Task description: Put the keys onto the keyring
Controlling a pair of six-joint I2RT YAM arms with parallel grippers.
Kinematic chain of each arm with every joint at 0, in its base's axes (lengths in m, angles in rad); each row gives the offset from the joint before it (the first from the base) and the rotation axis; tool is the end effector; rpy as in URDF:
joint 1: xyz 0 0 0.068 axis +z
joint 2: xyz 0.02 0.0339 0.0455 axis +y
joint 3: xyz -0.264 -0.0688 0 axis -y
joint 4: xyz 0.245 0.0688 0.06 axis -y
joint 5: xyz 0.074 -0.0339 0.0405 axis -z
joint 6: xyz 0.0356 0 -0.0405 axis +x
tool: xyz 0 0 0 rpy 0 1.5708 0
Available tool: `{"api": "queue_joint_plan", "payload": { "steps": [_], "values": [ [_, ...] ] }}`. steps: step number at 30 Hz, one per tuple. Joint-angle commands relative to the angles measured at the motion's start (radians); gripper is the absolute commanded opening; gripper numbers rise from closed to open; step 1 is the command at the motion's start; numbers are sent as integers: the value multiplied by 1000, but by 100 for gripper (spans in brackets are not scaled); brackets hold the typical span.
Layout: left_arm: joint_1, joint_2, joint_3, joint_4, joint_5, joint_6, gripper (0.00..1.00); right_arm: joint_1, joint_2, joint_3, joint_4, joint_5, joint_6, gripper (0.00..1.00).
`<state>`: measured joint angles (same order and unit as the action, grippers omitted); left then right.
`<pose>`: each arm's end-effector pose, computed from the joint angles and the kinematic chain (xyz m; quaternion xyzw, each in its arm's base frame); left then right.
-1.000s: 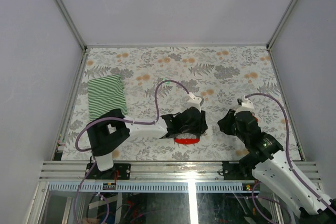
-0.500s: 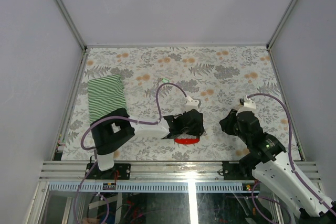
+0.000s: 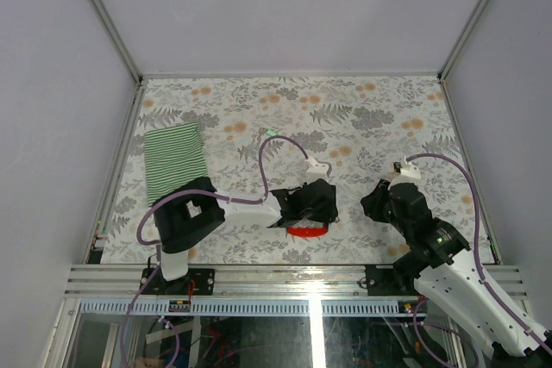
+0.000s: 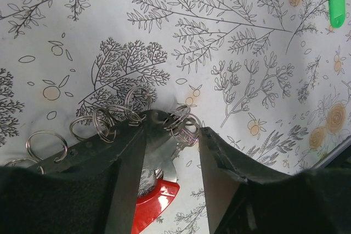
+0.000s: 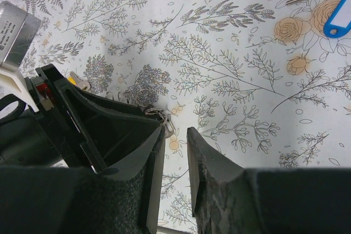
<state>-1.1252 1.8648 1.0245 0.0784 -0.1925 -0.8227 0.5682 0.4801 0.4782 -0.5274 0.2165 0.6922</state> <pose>0.1714 -0.3431 0.1485 0.1005 0.9103 -0.2743 0.2932 0.1093 0.0607 0.2400 0.1071 0.8574 0.2158 0.4548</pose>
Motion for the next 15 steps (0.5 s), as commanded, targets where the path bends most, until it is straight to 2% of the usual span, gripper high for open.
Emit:
{"api": "queue_joint_plan", "payload": {
  "steps": [1, 15],
  "values": [
    [-3, 22, 39, 14, -37, 4, 44, -5, -7, 34, 17, 9, 0, 29],
    [-4, 36, 80, -35, -69, 54, 43, -5, -14, 30, 17, 3, -7, 29]
  ]
}}
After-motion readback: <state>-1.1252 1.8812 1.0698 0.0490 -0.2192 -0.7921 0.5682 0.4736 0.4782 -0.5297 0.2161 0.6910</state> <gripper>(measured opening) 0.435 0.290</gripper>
